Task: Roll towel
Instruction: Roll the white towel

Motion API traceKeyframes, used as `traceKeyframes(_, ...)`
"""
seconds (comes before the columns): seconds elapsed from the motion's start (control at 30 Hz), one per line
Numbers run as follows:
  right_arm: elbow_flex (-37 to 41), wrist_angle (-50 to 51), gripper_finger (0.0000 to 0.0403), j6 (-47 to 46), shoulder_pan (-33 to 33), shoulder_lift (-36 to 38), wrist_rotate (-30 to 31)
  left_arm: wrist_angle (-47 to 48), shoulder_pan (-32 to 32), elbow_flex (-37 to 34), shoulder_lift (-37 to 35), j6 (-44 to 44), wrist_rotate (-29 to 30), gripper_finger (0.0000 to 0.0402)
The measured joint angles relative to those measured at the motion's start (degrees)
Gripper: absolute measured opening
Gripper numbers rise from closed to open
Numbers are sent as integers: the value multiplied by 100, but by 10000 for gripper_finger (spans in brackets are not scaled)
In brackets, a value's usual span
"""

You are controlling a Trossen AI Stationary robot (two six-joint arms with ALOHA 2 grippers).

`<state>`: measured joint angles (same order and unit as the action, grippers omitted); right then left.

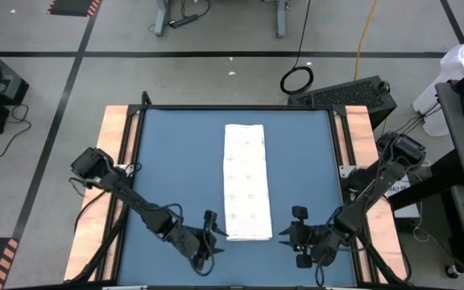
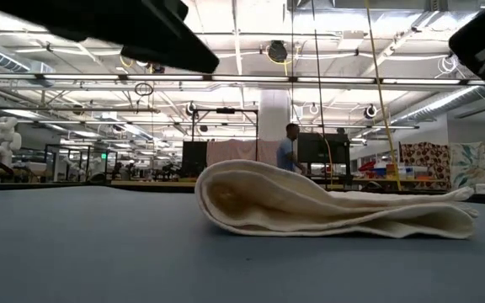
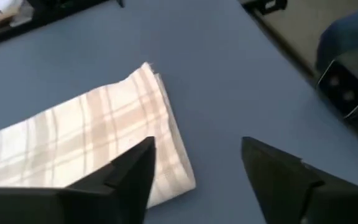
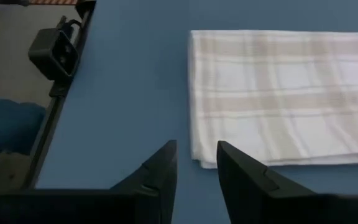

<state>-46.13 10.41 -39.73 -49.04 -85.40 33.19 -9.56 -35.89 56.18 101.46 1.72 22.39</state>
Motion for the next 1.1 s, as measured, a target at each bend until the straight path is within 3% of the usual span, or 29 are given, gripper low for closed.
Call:
traceKeyframes(0.13, 0, -395, 105, 98, -15, -268, 25, -147, -52, 0, 221, -503, 300, 299)
traceKeyframes(0.27, 2, -563, 105, 196, -10, -397, 287, -195, -64, 0, 423, -1077, 315, 317)
traceKeyframes(0.47, 2, -623, 105, 236, -8, -460, 461, -222, -43, -4, 787, -2113, 518, 290)
traceKeyframes(0.57, 2, -598, 105, 241, -8, -460, 503, -149, -34, -2, 839, -2212, 813, 270)
traceKeyframes(0.73, 2, -582, 105, 234, -8, -460, 589, -109, 57, 9, 841, -2439, 828, 250)
traceKeyframes(1.1, 2, -557, 105, 100, -8, -458, 610, 129, 198, 139, 841, -3234, 262, 246)
